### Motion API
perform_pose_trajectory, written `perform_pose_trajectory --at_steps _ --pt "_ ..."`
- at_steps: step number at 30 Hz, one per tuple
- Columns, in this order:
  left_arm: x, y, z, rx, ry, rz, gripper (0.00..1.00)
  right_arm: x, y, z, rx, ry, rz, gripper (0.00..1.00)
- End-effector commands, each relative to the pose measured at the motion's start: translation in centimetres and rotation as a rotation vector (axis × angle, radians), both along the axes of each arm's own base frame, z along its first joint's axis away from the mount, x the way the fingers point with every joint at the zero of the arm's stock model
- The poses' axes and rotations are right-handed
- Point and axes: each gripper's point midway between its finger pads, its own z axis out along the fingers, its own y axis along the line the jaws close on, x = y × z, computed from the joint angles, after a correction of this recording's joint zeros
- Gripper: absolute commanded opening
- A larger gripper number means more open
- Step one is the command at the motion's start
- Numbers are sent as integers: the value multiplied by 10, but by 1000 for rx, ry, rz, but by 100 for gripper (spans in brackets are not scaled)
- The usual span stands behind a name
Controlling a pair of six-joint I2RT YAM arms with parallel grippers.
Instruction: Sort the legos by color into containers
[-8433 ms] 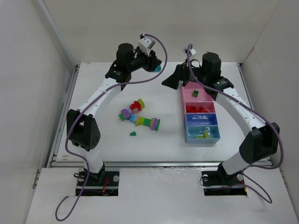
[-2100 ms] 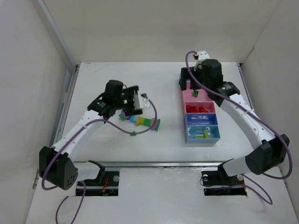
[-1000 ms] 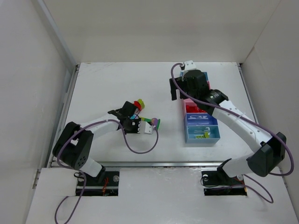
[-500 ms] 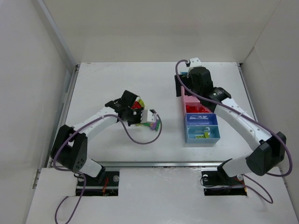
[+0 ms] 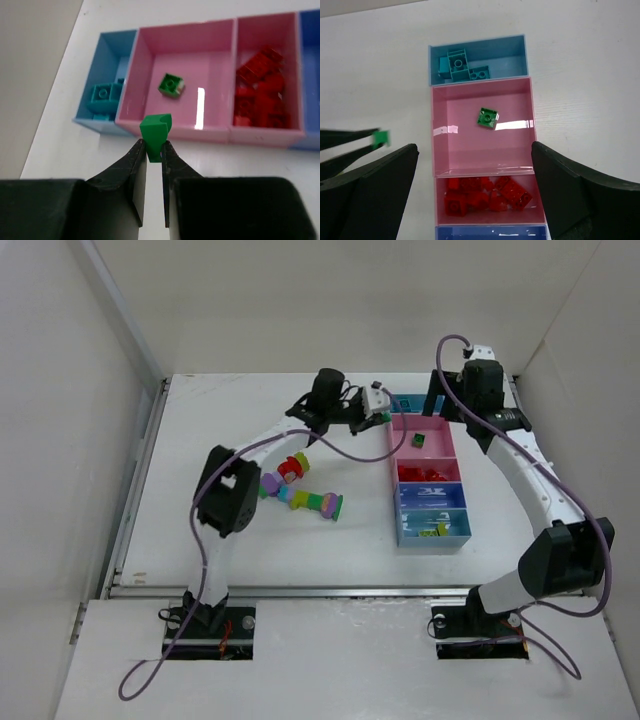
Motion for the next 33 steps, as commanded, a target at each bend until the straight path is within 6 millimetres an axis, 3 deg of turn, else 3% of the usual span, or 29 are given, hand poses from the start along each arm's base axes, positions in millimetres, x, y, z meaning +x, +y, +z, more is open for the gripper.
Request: perform_pose_trajectory --at_steps 1,3,5,6,7,8,12,13,14,16,17,19,20,23,24,25,26,27,28,29,30,31,33 --pt "15 -51 43 -182 -39 -63 0 2 -2 28 25 -49 -3 100" --pt "22 -75 38 -236 -42 -71 0 3 -13 31 6 -48 -16 100" --pt "27 -84 28 -237 -46 -68 1 1 -21 36 -10 -55 -30 100" --pt "31 -86 16 -225 -46 -69 5 0 -27 35 -12 -46 -44 100" --pt "28 -91 16 -217 -75 -77 13 0 -34 34 -35 -45 -44 100" --pt "23 -97 7 -201 -81 -94 13 0 -34 34 -46 -45 -38 100" --pt "11 -110 0 -157 -129 -106 49 6 -43 34 -83 -42 -47 100" --pt "5 -114 6 -163 -135 -116 57 7 -41 39 -78 -53 -39 100" --pt "6 -113 0 -154 -128 -104 71 9 -38 35 -72 -43 -26 100" --pt "4 -111 9 -161 -137 -105 80 9 -32 35 -54 -43 7 100" --pt "3 -109 24 -175 -155 -105 84 9 -30 35 -50 -43 15 100" --pt "3 -104 38 -176 -176 -83 85 5 -26 35 -38 -44 38 100" --pt "-2 -100 58 -189 -193 -83 85 4 -24 30 -33 -33 48 100" --pt "5 -62 67 -155 -146 -57 83 -2 -16 37 -16 -49 97 100" --pt "-1 -42 69 -117 -97 -36 83 -6 -16 33 -17 -40 97 100" --pt "10 -15 68 -88 -84 5 83 -6 -12 30 -17 -40 108 100" --pt "11 5 64 -56 -63 29 93 -10 -4 29 -16 -39 126 100" --pt "5 27 80 -42 -77 48 100 -7 2 31 -15 -57 138 100" --pt "5 63 44 58 6 108 100 -5 9 27 -15 -53 153 100" --pt "3 82 36 118 -24 121 100 -3 15 21 -15 -39 167 100" --pt "-3 117 21 200 1 191 100 3 30 21 -10 -42 204 100" --pt "-14 123 16 219 6 183 100 6 37 21 -9 -42 218 100" --pt "-7 160 4 283 10 305 100 8 61 19 2 -35 279 100"
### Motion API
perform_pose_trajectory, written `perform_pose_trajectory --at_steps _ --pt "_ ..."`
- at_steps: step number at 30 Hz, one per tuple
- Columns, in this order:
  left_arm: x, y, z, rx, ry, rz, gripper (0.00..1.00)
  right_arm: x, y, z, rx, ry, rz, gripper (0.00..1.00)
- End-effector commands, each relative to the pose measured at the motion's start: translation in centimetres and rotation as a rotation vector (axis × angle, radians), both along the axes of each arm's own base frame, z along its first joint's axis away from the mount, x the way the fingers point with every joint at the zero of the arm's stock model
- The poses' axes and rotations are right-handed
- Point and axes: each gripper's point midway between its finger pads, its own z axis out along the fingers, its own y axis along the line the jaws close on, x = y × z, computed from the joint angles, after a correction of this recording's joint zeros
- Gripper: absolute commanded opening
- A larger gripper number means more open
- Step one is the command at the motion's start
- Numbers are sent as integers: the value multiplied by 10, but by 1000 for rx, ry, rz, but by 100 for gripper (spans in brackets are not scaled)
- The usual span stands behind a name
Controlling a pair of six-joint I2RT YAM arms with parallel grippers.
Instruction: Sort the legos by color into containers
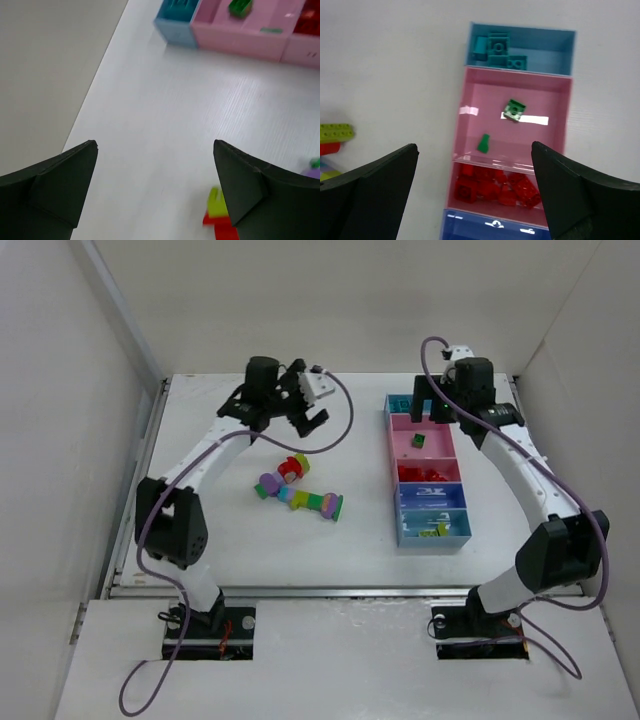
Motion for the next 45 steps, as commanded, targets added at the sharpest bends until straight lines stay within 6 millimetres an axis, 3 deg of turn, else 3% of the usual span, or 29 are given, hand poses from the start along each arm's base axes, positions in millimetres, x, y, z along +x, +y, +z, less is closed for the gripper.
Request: perform_pose_trajectory --at_steps 1,2,3,7,9,10,12,15,16,20,22,29,33,34,38,40,45 --pt "-25 50 -43 180 83 95 100 16 44 19 36 -73 122 100" --pt "-26 67 -64 202 134 137 100 22 48 15 41 -67 133 100" --pt "-25 77 -72 218 153 174 100 24 57 11 47 -63 157 100" --pt "-26 87 -94 254 210 180 100 34 79 14 89 -66 211 100" --pt "-33 87 -109 297 248 123 100 37 80 15 89 -63 211 100" --pt "-37 83 -106 292 250 87 100 37 80 18 89 -63 211 100" --pt "-53 88 -120 322 311 32 100 39 78 16 81 -55 200 100" --pt "-62 94 -123 335 325 -24 100 39 75 14 70 -48 182 100" --pt "-64 102 -133 353 351 -15 100 39 75 14 78 -46 178 100" --pt "-59 129 -152 406 350 -3 100 38 74 10 89 -33 157 100" --pt "-55 134 -166 425 363 -4 95 39 74 12 91 -42 158 100" --pt "-47 114 -168 402 348 -78 87 37 79 10 92 -32 140 100" --pt "-66 109 -165 398 375 -137 87 32 83 -1 79 -7 127 100" --pt "-72 111 -170 407 387 -149 87 28 89 5 91 -14 134 100" --pt "-79 106 -162 376 390 -169 91 25 93 -8 99 7 125 100" --pt "-75 101 -151 359 382 -152 94 24 97 -8 109 10 117 100" --pt "-56 90 -151 286 435 9 99 23 103 -6 106 -1 109 100"
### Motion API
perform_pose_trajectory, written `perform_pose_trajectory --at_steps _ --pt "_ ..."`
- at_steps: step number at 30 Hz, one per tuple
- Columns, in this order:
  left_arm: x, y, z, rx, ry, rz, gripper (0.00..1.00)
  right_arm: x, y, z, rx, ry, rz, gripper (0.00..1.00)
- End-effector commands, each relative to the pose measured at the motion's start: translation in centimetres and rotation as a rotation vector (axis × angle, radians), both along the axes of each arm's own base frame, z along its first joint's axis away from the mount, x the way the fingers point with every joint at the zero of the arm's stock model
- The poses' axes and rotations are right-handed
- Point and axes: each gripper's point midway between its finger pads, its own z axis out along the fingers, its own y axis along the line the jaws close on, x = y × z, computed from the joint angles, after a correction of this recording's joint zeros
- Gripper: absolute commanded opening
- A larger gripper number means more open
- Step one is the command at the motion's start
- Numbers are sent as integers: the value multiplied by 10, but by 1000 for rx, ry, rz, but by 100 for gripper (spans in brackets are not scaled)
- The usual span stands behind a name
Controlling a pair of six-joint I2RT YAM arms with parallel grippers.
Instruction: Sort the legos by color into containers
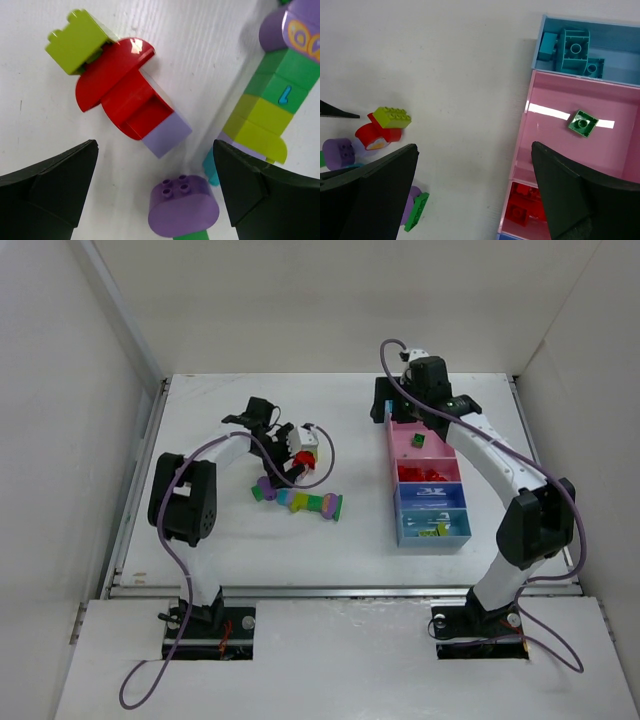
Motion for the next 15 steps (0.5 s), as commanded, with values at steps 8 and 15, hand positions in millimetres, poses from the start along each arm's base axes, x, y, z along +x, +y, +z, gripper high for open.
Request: perform_pose_trajectory --at_steps 8,15 --pt "30 -40 28 -72 -31 317 100 3 6 24 5 -67 -25 100" --pt "36 -45 3 -48 35 394 85 6 -2 11 -84 -50 -17 100"
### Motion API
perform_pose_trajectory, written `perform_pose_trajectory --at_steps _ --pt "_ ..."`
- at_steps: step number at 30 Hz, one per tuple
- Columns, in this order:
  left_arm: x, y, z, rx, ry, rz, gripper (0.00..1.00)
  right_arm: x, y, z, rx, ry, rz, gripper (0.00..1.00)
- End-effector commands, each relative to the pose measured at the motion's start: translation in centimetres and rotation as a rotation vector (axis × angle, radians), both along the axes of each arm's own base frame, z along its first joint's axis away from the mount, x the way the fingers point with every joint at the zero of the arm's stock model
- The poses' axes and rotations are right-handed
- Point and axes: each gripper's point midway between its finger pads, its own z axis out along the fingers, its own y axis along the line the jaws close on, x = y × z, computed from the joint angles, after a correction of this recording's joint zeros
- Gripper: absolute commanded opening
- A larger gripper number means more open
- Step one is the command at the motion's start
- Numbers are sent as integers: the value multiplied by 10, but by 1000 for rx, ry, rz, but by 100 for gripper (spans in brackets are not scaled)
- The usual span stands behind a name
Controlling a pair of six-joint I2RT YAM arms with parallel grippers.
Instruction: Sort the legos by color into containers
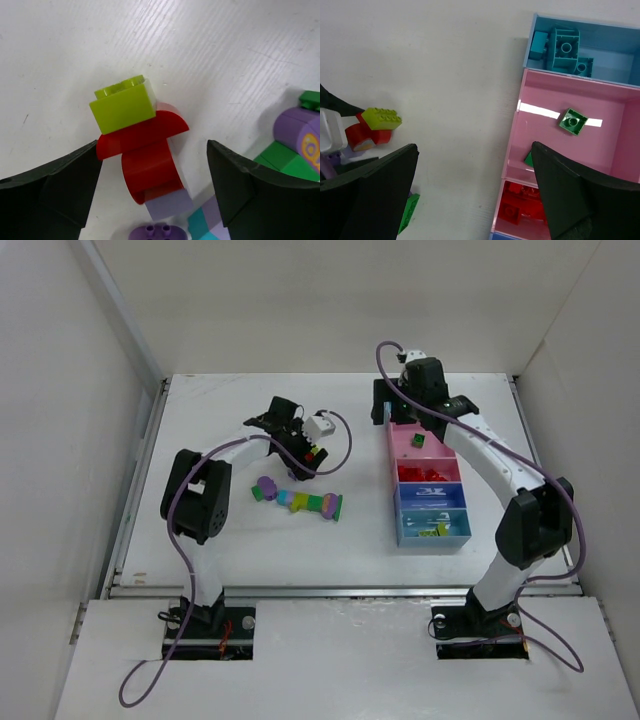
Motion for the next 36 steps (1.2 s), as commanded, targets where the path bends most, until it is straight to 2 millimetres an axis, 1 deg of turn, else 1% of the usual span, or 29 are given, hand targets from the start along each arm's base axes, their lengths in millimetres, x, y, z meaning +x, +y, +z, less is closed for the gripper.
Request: perform_pose_trajectory --at_steps 1,3,4,7,8,9,10,11,12,13,14,15,17,18,20,21,22,23,24,25,26,28,29,30,31,33,34,35,36 --pt "12 5 -4 1 13 54 79 10 -4 13 -43 -39 2 100" --pt "9 10 -9 29 14 45 67 13 -8 14 -53 -38 -1 100" --pt "3 14 -17 49 28 41 57 14 -8 19 -58 -51 4 100" --pt "0 14 -15 40 8 20 44 19 -18 20 -64 -61 -10 100" --pt "2 12 -10 24 -9 16 34 19 -18 20 -64 -61 -10 100" --pt "3 7 -8 20 -19 7 27 20 -22 25 -61 -69 -19 100" --pt "6 6 -4 16 -30 7 21 19 -21 25 -56 -68 -12 100" --pt "10 -1 4 4 -47 5 14 18 -26 26 -51 -68 -16 100" --pt "8 -8 7 -7 -46 -12 6 13 -25 27 -52 -70 1 100" --pt "10 -10 11 -18 -51 -17 0 8 -19 27 -39 -67 51 100" --pt "9 -12 11 -25 -48 -23 0 8 -19 32 -21 -86 80 100" --pt "8 -18 26 -41 -76 -53 0 0 -22 32 -30 -92 137 100" --pt "3 -28 45 -95 -112 -130 0 -14 -15 37 13 -101 276 100" --pt "0 -33 64 -128 -153 -171 0 -26 -12 43 11 -124 330 100" --pt "-8 -52 99 -234 -221 -307 0 -40 -12 51 -49 -195 457 100" --pt "-12 -55 113 -276 -236 -352 0 -55 -2 46 -35 -225 564 100" --pt "-17 -62 132 -322 -254 -403 0 -69 -2 66 -87 -341 646 100" --pt "-29 -71 151 -397 -259 -476 0 -77 1 72 -100 -397 692 100" --pt "-33 -75 161 -419 -280 -526 0 -86 9 85 -97 -494 764 100" --pt "-36 -77 177 -440 -290 -549 0 -102 9 85 -110 -544 806 100" --pt "-46 -85 186 -479 -279 -588 0 -109 11 89 -154 -613 868 95" --pt "-53 -91 198 -506 -283 -625 0 -126 22 94 -141 -679 962 81" --pt "-61 -99 206 -512 -297 -652 0 -130 27 95 -131 -683 981 75" --pt "-64 -103 206 -514 -295 -662 0 -130 30 93 -125 -671 992 70" --pt "-69 -105 212 -518 -308 -674 0 -140 40 88 -103 -646 1041 67" --pt "-82 -106 213 -527 -299 -692 0 -144 49 91 -101 -643 1082 68" --pt "-88 -109 215 -531 -306 -706 0 -145 51 88 -84 -637 1101 72" --pt "-92 -107 220 -533 -317 -708 0 -149 57 92 -75 -657 1124 77" --pt "-99 -108 215 -533 -302 -716 0 -150 59 90 -62 -661 1131 80"
